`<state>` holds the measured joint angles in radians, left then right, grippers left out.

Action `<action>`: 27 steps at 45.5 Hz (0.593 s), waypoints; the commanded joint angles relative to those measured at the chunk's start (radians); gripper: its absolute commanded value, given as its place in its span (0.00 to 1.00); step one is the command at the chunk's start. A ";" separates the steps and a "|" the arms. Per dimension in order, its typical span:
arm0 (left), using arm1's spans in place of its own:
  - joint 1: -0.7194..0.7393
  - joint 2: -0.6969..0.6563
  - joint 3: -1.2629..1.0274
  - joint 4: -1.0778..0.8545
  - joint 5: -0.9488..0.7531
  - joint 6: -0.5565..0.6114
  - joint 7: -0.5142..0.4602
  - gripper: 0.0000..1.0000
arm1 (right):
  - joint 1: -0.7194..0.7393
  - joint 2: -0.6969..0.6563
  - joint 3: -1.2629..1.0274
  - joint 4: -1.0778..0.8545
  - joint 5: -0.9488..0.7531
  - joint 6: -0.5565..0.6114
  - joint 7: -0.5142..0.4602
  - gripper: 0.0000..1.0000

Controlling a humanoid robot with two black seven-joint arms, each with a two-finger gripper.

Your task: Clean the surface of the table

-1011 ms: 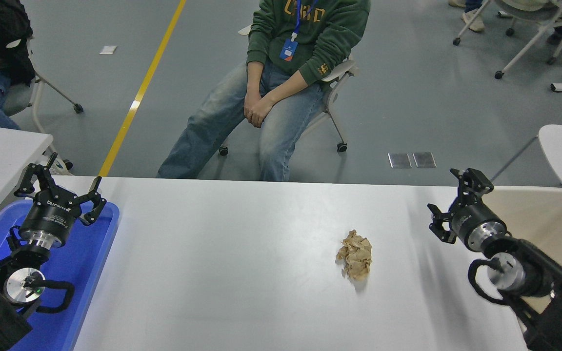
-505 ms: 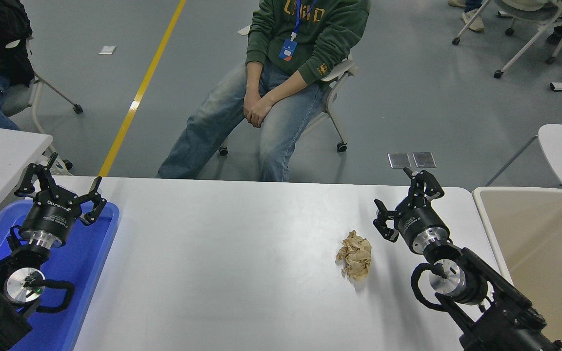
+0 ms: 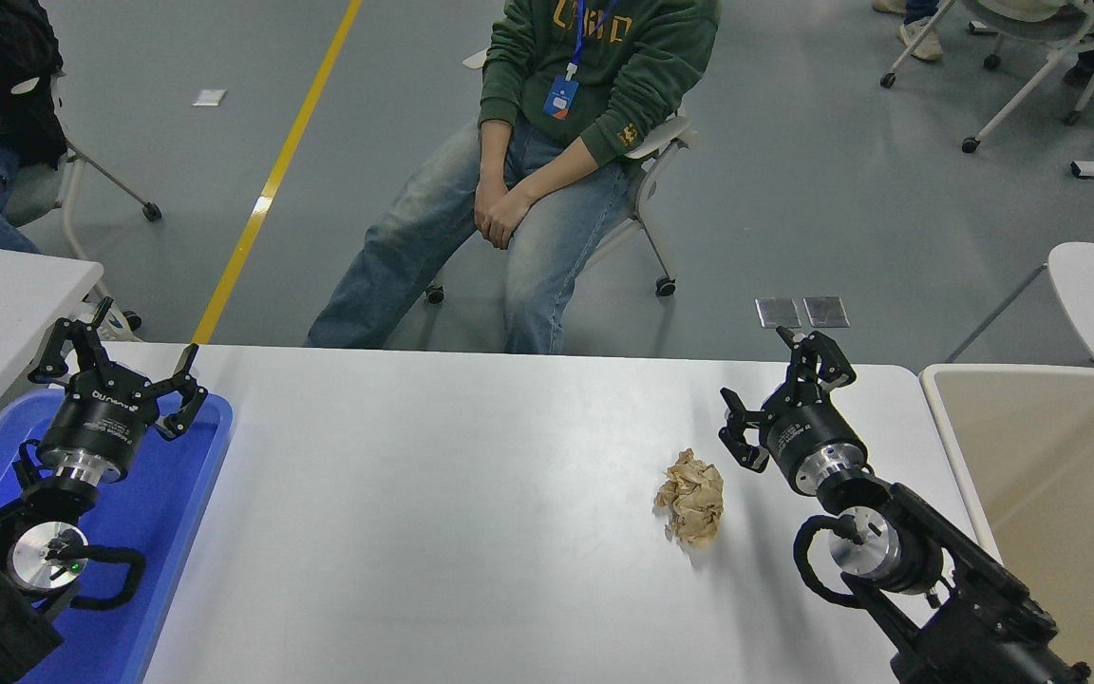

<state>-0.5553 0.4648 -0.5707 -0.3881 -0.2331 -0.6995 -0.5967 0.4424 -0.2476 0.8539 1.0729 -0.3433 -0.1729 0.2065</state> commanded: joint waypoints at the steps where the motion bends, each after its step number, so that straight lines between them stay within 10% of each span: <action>1: 0.000 0.000 0.000 0.000 0.000 0.000 0.000 1.00 | 0.130 -0.171 -0.291 0.044 -0.028 0.006 -0.004 1.00; 27: 0.000 0.000 0.000 0.000 0.000 0.000 0.000 1.00 | 0.621 -0.219 -1.139 0.024 -0.336 -0.073 -0.004 1.00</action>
<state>-0.5553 0.4648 -0.5707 -0.3881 -0.2332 -0.6995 -0.5967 0.8648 -0.4657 0.0586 1.1133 -0.5663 -0.1969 0.2027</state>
